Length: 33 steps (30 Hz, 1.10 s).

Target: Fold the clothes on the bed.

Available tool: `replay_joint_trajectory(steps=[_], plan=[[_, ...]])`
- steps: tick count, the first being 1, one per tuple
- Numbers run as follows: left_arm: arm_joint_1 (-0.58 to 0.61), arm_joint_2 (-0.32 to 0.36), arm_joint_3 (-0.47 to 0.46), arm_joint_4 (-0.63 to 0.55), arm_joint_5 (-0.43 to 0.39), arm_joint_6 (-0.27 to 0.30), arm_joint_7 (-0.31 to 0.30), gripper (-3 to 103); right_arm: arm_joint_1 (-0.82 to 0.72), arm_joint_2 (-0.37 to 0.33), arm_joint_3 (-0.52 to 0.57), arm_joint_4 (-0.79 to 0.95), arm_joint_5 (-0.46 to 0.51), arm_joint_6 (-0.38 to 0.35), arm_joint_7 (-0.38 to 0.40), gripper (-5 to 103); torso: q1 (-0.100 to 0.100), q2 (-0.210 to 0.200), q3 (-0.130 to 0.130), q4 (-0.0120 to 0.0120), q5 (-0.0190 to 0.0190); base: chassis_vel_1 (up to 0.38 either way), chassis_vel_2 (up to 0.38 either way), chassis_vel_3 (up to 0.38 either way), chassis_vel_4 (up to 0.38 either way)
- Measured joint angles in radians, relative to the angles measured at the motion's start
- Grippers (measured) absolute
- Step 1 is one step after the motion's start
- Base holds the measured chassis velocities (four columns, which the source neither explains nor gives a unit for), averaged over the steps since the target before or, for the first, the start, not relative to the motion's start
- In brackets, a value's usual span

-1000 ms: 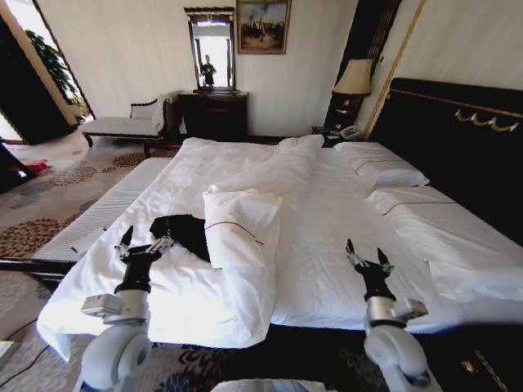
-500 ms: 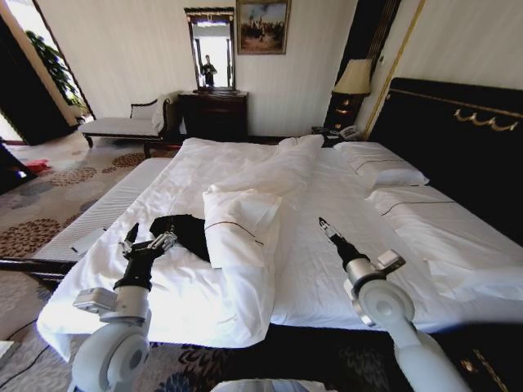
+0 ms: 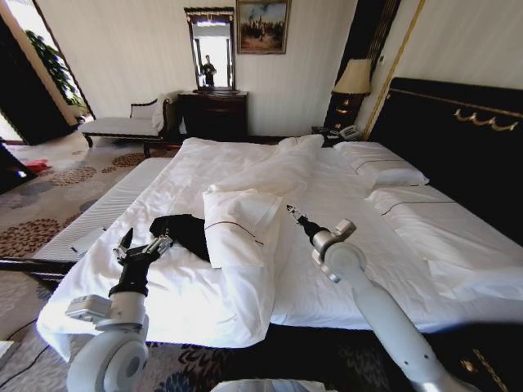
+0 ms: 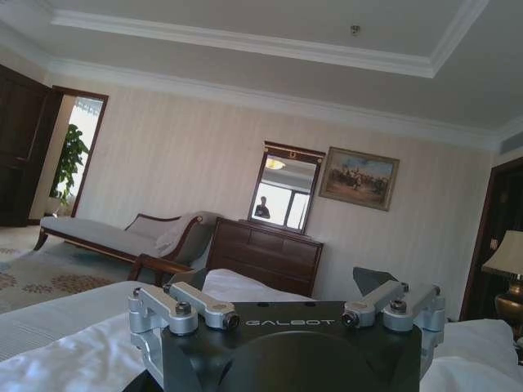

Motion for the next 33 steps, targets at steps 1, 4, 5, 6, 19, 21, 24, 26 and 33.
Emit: replay_joint_trajectory(steps=[1, 4, 5, 6, 19, 21, 24, 26, 33], plan=[[0.000, 0.000, 0.000, 0.000, 0.000, 0.000, 0.000, 100, 0.000, 0.000, 0.000, 0.000, 0.000, 0.000, 0.000, 100, 0.000, 0.000, 0.000, 0.0000, 0.0000, 0.000, 0.000, 0.000, 0.000], [-0.004, 0.002, -0.012, 0.005, 0.001, -0.003, -0.006, 100, 0.095, 0.048, -0.060, -0.046, 0.005, -0.004, 0.026, 100, 0.000, 0.000, 0.000, 0.0001, 0.0000, 0.000, 0.000, 0.000, 0.000], [-0.005, 0.002, -0.013, 0.007, 0.001, -0.003, -0.007, 100, 0.113, 0.057, -0.073, -0.054, 0.006, -0.005, 0.031, 100, 0.000, 0.000, 0.000, 0.0000, -0.0001, 0.000, 0.000, 0.000, 0.000], [-0.007, 0.002, -0.014, 0.009, 0.001, -0.004, -0.008, 100, 0.134, 0.068, -0.089, -0.062, 0.009, -0.005, 0.037, 100, 0.000, 0.000, 0.000, 0.0000, -0.0002, 0.000, 0.000, 0.000, 0.000], [-0.015, 0.002, -0.020, 0.023, 0.002, -0.004, -0.015, 100, 0.272, 0.090, -0.276, -0.169, 0.014, -0.019, 0.053, 100, 0.000, 0.000, 0.000, -0.0003, 0.0002, 0.000, 0.000, 0.000, 0.000], [-0.015, 0.003, -0.023, 0.025, 0.002, -0.004, -0.017, 100, 0.291, 0.111, -0.289, -0.189, 0.011, -0.018, 0.052, 100, 0.000, 0.000, 0.000, -0.0001, 0.0001, 0.000, 0.000, 0.000, 0.000], [-0.016, 0.004, -0.028, 0.027, 0.002, -0.004, -0.018, 100, 0.313, 0.134, -0.306, -0.207, 0.007, -0.016, 0.050, 100, 0.000, 0.000, 0.000, -0.0001, 0.0000, 0.000, 0.000, 0.000, 0.000], [-0.017, 0.004, -0.031, 0.032, 0.002, -0.004, -0.018, 100, 0.340, 0.158, -0.321, -0.232, 0.000, -0.014, 0.049, 100, 0.000, 0.000, 0.000, 0.0000, 0.0000, 0.000, 0.000, 0.000, 0.000], [-0.022, 0.003, -0.031, 0.047, 0.009, -0.004, -0.019, 100, 0.424, 0.216, -0.352, -0.328, -0.016, -0.012, 0.044, 100, 0.000, 0.000, 0.000, -0.0001, 0.0000, 0.000, 0.000, 0.000, 0.000]])
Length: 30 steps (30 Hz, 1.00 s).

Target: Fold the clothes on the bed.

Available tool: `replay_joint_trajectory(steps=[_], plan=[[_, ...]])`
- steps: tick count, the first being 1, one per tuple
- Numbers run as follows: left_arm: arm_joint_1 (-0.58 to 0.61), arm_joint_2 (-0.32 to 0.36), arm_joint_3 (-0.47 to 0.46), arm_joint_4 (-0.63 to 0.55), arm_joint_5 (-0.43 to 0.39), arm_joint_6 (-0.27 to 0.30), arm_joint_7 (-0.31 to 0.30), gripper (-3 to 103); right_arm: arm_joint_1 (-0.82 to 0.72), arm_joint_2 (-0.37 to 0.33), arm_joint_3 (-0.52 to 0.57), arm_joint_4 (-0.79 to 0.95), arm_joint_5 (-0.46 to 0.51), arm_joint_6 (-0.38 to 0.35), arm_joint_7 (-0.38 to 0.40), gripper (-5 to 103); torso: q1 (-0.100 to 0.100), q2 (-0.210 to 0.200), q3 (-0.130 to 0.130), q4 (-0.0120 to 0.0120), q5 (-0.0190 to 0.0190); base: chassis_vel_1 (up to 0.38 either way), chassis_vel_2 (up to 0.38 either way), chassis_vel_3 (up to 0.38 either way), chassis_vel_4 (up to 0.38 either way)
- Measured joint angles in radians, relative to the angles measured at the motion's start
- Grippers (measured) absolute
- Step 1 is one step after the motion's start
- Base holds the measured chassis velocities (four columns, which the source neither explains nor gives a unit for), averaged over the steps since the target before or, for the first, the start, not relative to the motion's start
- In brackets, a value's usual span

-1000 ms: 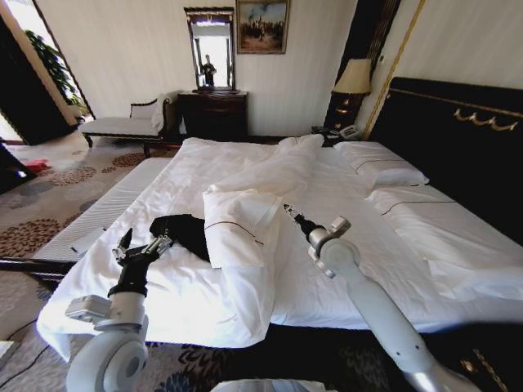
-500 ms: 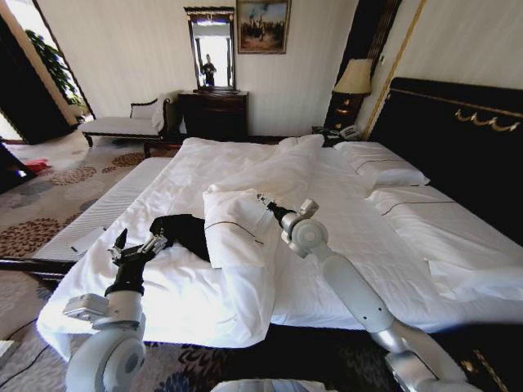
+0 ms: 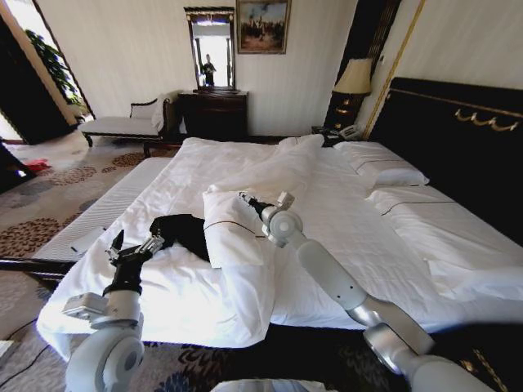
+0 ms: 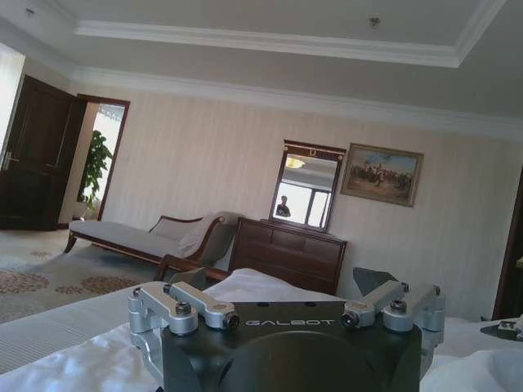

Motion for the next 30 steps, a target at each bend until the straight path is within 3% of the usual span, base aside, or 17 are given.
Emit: replay_joint_trajectory(steps=[19, 24, 27, 30], plan=[[-0.023, 0.012, -0.012, 0.030, -0.009, -0.002, -0.002, 100, 0.124, 0.075, -0.084, -0.212, -0.037, -0.002, 0.019, 103, 0.000, 0.000, 0.000, -0.0002, 0.0001, 0.000, 0.000, 0.000, 0.000], [-0.029, 0.019, -0.019, 0.036, -0.017, -0.002, -0.003, 100, 0.107, 0.082, -0.113, -0.213, -0.059, 0.015, -0.001, 90, 0.000, 0.000, 0.000, -0.0001, 0.0001, 0.000, 0.000, 0.000, 0.000], [-0.033, 0.021, -0.020, 0.043, -0.020, -0.002, -0.003, 100, 0.092, 0.100, -0.118, -0.221, -0.082, 0.035, -0.019, 73, 0.000, 0.000, 0.000, 0.0000, 0.0001, 0.000, 0.000, 0.000, 0.000], [-0.034, 0.021, -0.019, 0.044, -0.021, -0.002, -0.003, 100, 0.091, 0.107, -0.113, -0.227, -0.091, 0.041, -0.024, 68, 0.000, 0.000, 0.000, 0.0001, 0.0001, 0.000, 0.000, 0.000, 0.000]])
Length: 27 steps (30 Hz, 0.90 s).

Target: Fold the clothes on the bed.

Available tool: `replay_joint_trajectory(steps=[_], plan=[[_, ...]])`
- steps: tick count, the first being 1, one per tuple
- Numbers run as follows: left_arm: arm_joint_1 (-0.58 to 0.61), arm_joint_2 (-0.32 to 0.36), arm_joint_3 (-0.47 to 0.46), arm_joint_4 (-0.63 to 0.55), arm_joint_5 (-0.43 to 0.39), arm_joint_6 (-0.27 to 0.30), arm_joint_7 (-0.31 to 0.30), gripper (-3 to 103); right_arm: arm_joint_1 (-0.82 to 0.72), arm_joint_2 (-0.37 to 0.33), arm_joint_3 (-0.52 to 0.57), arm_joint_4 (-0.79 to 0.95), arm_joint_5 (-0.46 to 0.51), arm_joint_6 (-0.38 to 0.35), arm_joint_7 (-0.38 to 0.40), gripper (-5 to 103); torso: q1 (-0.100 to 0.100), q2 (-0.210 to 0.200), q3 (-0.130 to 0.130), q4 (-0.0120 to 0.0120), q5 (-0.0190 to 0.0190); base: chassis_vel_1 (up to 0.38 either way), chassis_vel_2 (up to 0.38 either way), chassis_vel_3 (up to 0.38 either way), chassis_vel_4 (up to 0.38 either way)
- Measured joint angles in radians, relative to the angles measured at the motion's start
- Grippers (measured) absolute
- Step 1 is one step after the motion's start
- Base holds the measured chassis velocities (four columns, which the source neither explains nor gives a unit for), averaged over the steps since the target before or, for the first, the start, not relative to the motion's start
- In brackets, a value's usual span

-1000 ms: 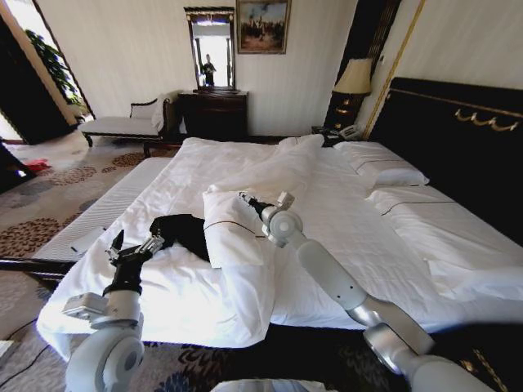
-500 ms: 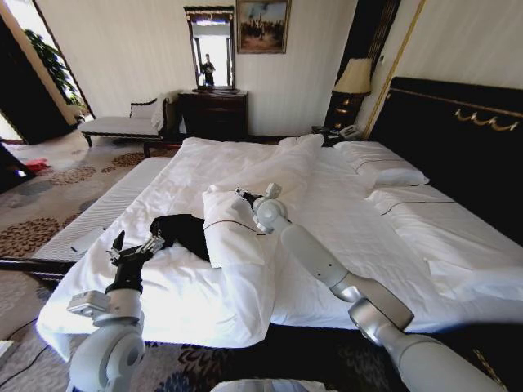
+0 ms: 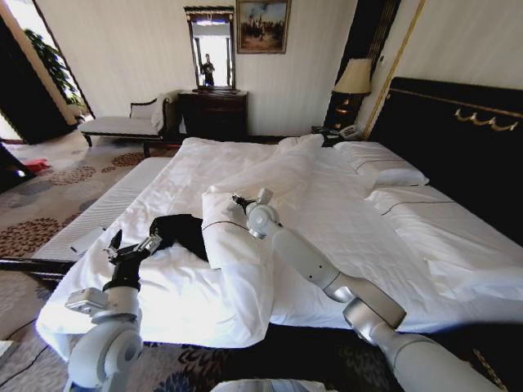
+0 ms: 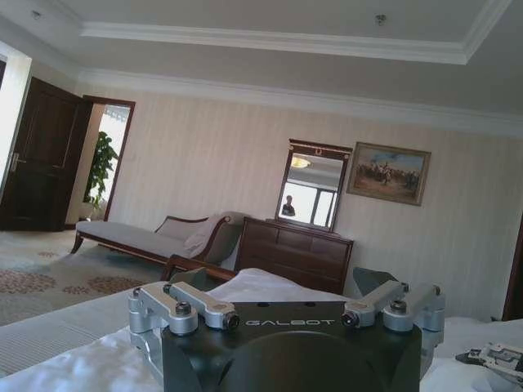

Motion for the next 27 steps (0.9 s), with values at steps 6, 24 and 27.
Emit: replay_joint_trajectory(steps=[6, 24, 27], plan=[[-0.004, 0.002, 0.000, 0.004, -0.002, -0.001, 0.000, 100, -0.006, 0.005, 0.023, -0.023, -0.028, 0.016, -0.007, 41, 0.000, 0.000, 0.000, -0.0001, 0.0000, 0.000, 0.000, 0.000, 0.000], [-0.018, 0.001, 0.015, 0.013, -0.001, -0.001, -0.001, 100, -0.126, -0.046, 0.140, 0.111, -0.037, 0.177, -0.089, 1, 0.000, 0.000, 0.000, -0.0004, 0.0002, 0.000, 0.000, 0.000, 0.000], [-0.018, -0.003, 0.021, 0.014, 0.003, -0.001, -0.001, 100, -0.157, -0.054, 0.140, 0.134, -0.046, 0.172, -0.089, 1, 0.000, 0.000, 0.000, -0.0003, 0.0003, 0.000, 0.000, 0.000, 0.000]])
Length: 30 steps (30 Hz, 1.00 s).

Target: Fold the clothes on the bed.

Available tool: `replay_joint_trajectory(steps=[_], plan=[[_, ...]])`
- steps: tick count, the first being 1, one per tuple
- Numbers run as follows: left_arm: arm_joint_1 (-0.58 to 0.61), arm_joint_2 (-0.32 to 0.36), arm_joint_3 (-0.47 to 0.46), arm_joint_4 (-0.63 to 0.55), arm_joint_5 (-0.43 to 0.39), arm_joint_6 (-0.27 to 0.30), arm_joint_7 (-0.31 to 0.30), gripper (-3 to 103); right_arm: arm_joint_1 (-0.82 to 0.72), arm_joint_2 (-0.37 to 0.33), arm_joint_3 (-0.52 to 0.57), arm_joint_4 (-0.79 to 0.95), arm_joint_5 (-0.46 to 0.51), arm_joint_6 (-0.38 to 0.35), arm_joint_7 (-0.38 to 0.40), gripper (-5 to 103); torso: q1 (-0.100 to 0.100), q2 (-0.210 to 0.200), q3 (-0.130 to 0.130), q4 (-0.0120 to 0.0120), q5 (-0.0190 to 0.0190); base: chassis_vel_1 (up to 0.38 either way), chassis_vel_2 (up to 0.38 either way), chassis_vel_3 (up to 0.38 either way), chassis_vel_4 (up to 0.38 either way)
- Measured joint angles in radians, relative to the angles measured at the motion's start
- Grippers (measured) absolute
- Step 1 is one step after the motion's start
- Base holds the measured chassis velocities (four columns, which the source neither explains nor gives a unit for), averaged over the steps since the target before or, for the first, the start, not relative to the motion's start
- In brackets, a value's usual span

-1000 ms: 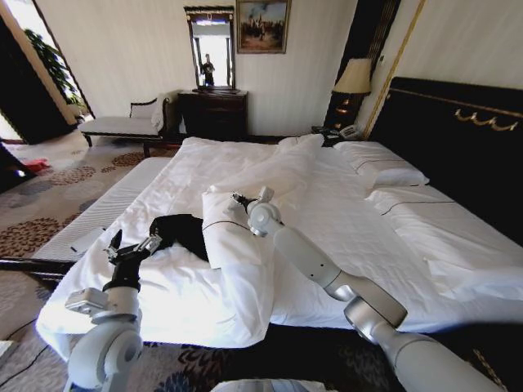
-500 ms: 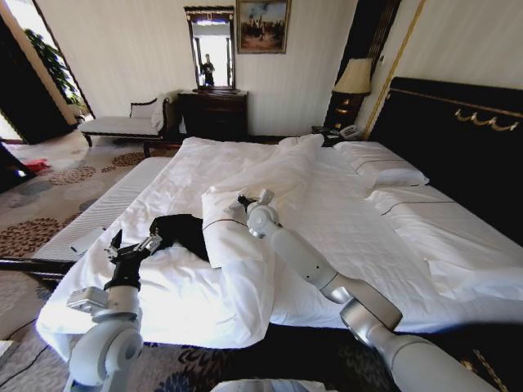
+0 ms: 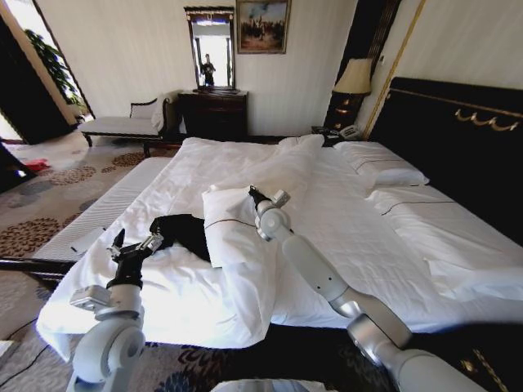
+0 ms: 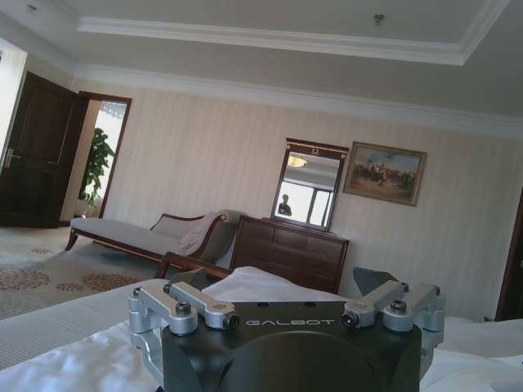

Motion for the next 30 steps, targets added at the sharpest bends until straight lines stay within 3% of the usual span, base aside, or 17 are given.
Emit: replay_joint_trajectory(steps=[13, 21, 25, 30], plan=[[0.009, 0.000, -0.004, -0.017, -0.003, 0.000, 0.000, 100, -0.103, -0.066, 0.134, 0.220, 0.026, 0.045, -0.013, 0, 0.000, 0.000, 0.000, 0.0002, -0.0001, 0.000, 0.000, 0.000, 0.000], [0.006, -0.006, 0.013, -0.021, 0.001, -0.001, 0.000, 100, -0.324, -0.128, 0.378, 0.418, 0.004, 0.089, -0.073, 0, 0.000, 0.000, 0.000, 0.0002, 0.0000, 0.000, 0.000, 0.000, 0.000], [0.001, -0.006, 0.025, -0.018, 0.002, -0.002, 0.000, 100, -0.513, -0.185, 0.589, 0.530, 0.003, 0.109, -0.117, 0, 0.000, 0.000, 0.000, -0.0007, 0.0000, 0.000, 0.000, 0.000, 0.000], [-0.005, -0.005, 0.035, -0.015, 0.003, -0.002, 0.002, 100, -0.608, -0.188, 0.712, 0.588, -0.005, 0.134, -0.124, 0, 0.000, 0.000, 0.000, 0.0001, 0.0001, 0.000, 0.000, 0.000, 0.000]])
